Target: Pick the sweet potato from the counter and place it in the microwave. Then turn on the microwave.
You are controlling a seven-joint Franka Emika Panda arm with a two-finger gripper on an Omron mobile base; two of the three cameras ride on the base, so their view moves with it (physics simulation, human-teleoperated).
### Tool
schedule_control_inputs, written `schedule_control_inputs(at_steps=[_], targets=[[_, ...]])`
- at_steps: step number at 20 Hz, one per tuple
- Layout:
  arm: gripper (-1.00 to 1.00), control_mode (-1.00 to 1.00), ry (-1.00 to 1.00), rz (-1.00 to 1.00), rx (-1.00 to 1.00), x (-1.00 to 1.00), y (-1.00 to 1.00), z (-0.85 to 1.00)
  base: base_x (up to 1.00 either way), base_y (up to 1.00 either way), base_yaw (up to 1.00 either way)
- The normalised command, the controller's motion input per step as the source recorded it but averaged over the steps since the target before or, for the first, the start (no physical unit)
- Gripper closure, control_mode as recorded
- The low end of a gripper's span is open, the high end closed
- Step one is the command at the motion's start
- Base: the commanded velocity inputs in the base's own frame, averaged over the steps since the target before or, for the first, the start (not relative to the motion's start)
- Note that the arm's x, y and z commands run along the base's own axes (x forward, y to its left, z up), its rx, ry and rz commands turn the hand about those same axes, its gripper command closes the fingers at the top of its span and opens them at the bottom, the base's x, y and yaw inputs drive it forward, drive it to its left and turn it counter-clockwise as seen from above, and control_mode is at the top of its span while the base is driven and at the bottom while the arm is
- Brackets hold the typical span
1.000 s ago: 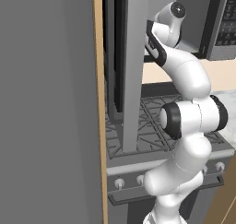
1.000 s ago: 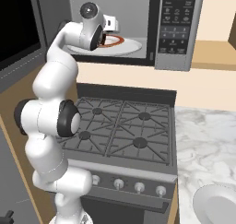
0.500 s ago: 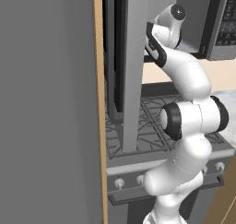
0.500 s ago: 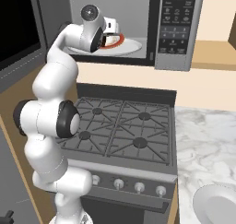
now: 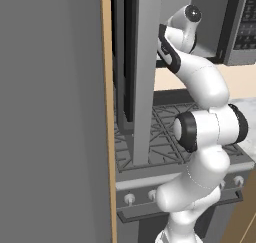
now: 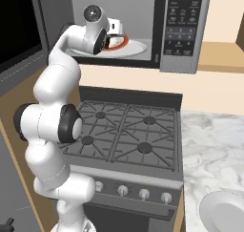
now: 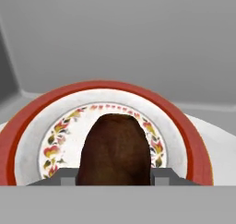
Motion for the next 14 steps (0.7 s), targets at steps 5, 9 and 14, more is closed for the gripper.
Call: schedule_control_inputs(at_steps=[5,9,14], targets=[[-1.00,-1.00,0.00,0.00,0.00,0.00,0.00,0.00,0.00,0.00,0.00],[-1.00,-1.00,0.00,0.00,0.00,0.00,0.00,0.00,0.00,0.00,0.00],[-1.00,-1.00,-0.01,0.00,0.00,-0.03,-0.01,0.00,0.00,0.00,0.00]])
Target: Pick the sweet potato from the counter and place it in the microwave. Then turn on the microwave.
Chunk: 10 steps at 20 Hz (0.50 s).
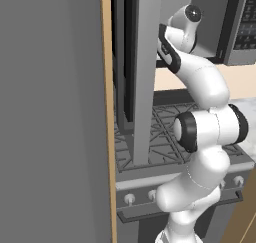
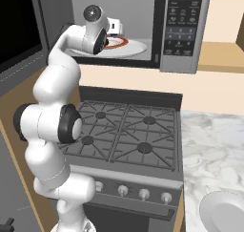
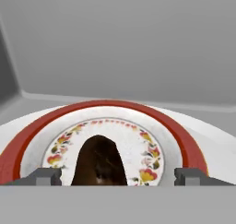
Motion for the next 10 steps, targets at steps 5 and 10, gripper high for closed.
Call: schedule_control_inputs(at_steps=[5,10], targets=[[-1.00,-1.00,-0.18,0.00,0.00,-0.43,-0.12,0.00,0.00,0.00,0.00],[-1.00,-1.00,-0.26,0.00,0.00,-0.60,-0.11,0.00,0.00,0.00,0.00]])
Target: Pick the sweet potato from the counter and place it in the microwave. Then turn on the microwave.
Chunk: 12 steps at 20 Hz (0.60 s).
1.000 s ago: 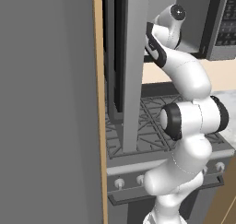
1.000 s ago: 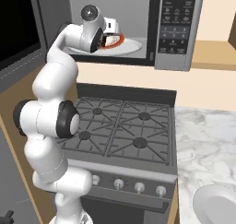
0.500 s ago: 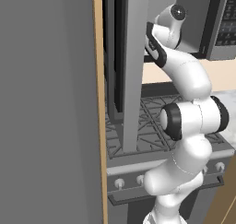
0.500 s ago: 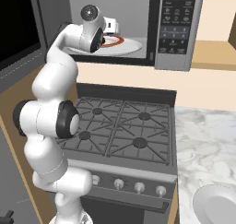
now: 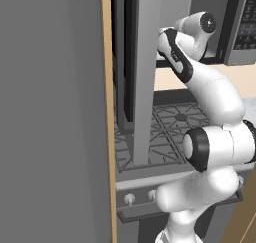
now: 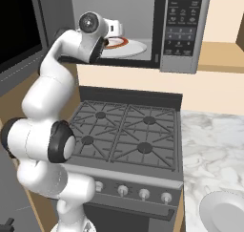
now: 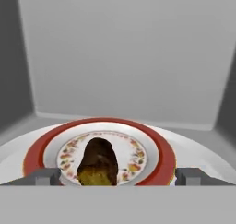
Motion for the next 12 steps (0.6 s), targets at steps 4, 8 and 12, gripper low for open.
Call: schedule_control_inputs(at_steps=[4,8,12], targets=[[-1.00,-1.00,-0.28,0.00,0.00,-0.82,-0.01,0.00,0.00,0.00,0.00],[-1.00,-1.00,-0.19,0.00,0.00,-0.83,-0.02,0.12,0.00,0.00,0.00],[-1.00,-1.00,-0.14,0.00,0.00,-0.82,0.00,0.29,0.00,0.00,0.00]])
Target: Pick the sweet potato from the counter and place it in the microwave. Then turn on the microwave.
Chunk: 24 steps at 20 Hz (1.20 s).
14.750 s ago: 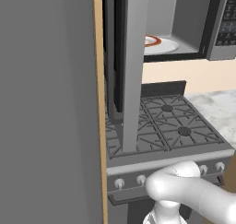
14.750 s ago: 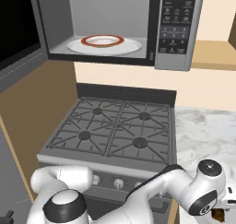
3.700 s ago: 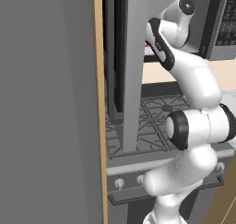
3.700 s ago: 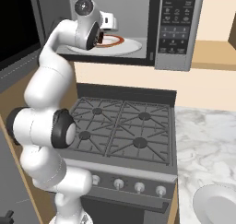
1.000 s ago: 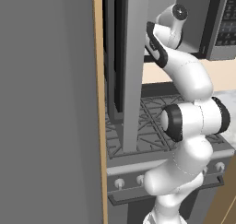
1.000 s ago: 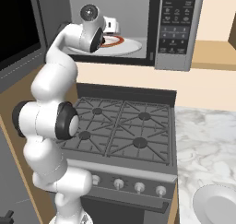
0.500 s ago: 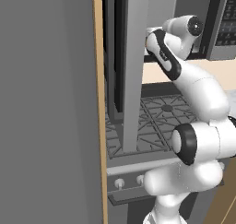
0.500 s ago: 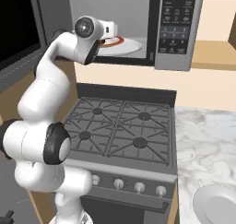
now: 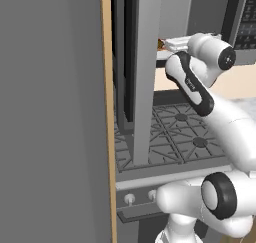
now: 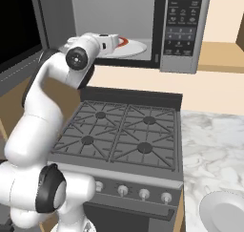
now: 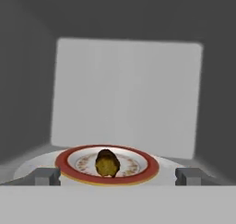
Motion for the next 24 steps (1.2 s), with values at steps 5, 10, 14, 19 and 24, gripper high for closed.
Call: schedule_control_inputs(at_steps=[5,10,14,19,24], targets=[[-1.00,-1.00,-0.13,0.00,0.00,-0.77,0.00,0.36,0.00,0.00,0.00],[-1.00,-1.00,-0.09,0.00,0.00,-0.74,0.00,0.34,0.00,0.00,0.00],[-1.00,-1.00,-0.05,0.00,0.00,-0.70,0.00,0.34,0.00,0.00,0.00],[-1.00,-1.00,-0.05,0.00,0.00,-0.66,0.00,0.22,0.00,0.00,0.00],[-1.00,-1.00,-0.01,0.00,0.00,-0.59,0.00,0.01,0.00,0.00,0.00]])
